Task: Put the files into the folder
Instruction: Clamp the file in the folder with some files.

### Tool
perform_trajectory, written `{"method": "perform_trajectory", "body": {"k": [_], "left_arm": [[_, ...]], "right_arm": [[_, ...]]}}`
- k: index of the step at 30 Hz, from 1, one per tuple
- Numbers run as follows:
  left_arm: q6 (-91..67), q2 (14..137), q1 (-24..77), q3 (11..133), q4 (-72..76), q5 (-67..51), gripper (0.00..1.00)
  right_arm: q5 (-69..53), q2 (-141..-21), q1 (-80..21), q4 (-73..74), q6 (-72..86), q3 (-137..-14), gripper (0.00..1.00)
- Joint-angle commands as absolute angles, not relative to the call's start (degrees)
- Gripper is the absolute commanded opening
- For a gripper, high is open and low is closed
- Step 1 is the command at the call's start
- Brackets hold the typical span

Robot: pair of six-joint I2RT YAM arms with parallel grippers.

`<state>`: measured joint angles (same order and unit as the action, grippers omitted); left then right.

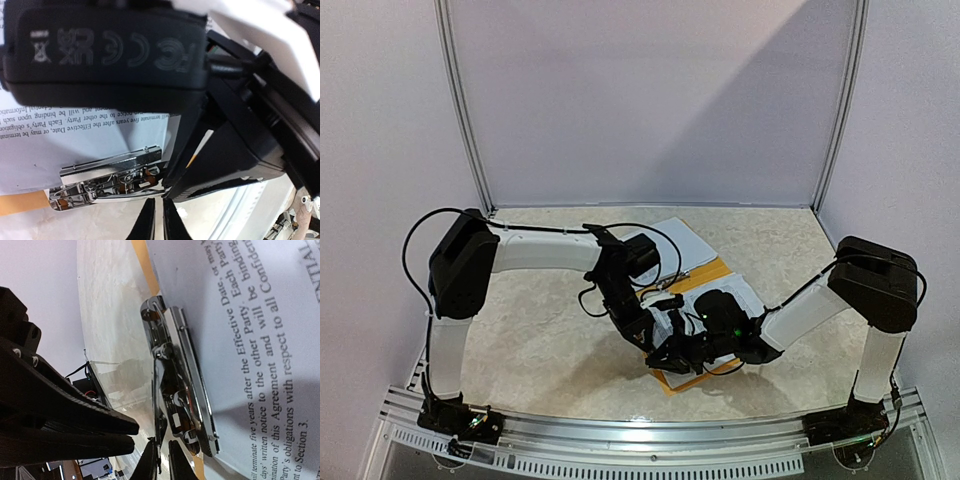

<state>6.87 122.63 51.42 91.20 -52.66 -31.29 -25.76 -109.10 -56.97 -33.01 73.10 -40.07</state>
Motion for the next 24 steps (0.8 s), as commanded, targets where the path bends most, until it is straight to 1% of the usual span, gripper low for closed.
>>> {"method": "perform_trajectory", "body": {"k": [1, 10, 20, 24], "left_arm": [[6.3, 124.3, 51.1, 89.7, -52.5, -32.3, 0.09], [5.1, 125.5, 51.4, 89.3, -49.4, -31.4, 0.08], [5.7, 125.7, 51.4, 88.6, -49.7, -30.2, 0.08], [5.8, 125.8, 51.4, 87.7, -49.6, -30.2, 0.08]], "right_arm": [[-20.6, -110.8, -55.9, -24.6, 72.9, -37.8, 0.09], [-20.7, -110.9, -55.9, -24.8, 72.9, -37.9, 0.09], [-20.7, -110.9, -55.9, -25.0, 72.9, -37.8, 0.09], [-20.7, -110.6, -55.8, -25.0, 73.0, -37.6, 0.12]]}}
